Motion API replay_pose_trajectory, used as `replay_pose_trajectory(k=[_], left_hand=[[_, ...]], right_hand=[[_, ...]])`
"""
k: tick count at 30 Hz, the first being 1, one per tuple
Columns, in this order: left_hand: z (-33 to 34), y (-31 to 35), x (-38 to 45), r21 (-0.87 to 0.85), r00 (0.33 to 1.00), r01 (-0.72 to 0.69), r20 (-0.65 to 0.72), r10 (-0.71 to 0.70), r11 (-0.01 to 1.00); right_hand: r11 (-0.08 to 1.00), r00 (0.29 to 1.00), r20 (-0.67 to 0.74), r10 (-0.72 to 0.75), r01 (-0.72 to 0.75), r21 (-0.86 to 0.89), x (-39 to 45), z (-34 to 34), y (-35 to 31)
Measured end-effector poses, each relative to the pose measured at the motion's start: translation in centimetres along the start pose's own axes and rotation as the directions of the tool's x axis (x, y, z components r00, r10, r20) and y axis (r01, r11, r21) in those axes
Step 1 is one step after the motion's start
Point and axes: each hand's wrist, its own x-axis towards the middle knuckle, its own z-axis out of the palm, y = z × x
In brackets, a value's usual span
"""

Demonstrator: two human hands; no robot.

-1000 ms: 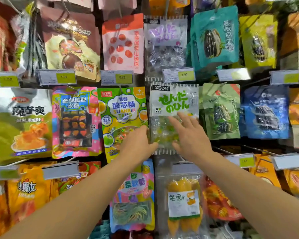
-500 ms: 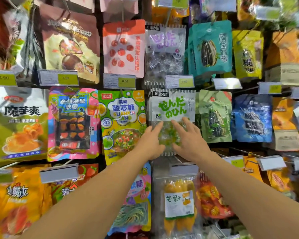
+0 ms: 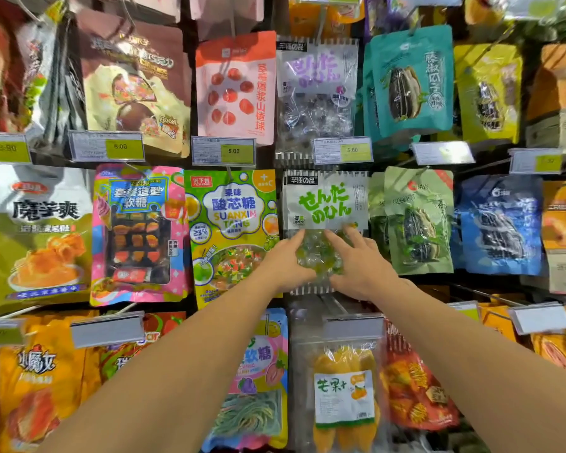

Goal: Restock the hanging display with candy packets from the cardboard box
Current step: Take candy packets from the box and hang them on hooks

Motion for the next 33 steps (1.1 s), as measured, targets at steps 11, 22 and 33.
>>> replay_pose_trajectory(k=[11, 22, 33], left_hand=[[-1.7, -0.5, -2.6, 0.138, 0.995, -0.040, -0.083, 0.052, 0.990], [-5.2, -4.1, -11.9, 0.042, 0.977, -0.132, -0.163, 0.137, 0.990], [-4.3, -10.7, -31.2, 0.026, 0.996, -0.035, -0.082, 0.037, 0.999]], right_hand=[[0.998, 0.999, -0.026, -0.018, 0.016, -0.059, -1.6, -0.8, -1.5], [0.997, 0.998, -0.065, 0.007, -0.012, -0.078, -7.9, -1.0, -9.7], [0.994, 0.983, 0.150, -0.107, 0.112, -0.022, -24.0, 5.9, -19.9]])
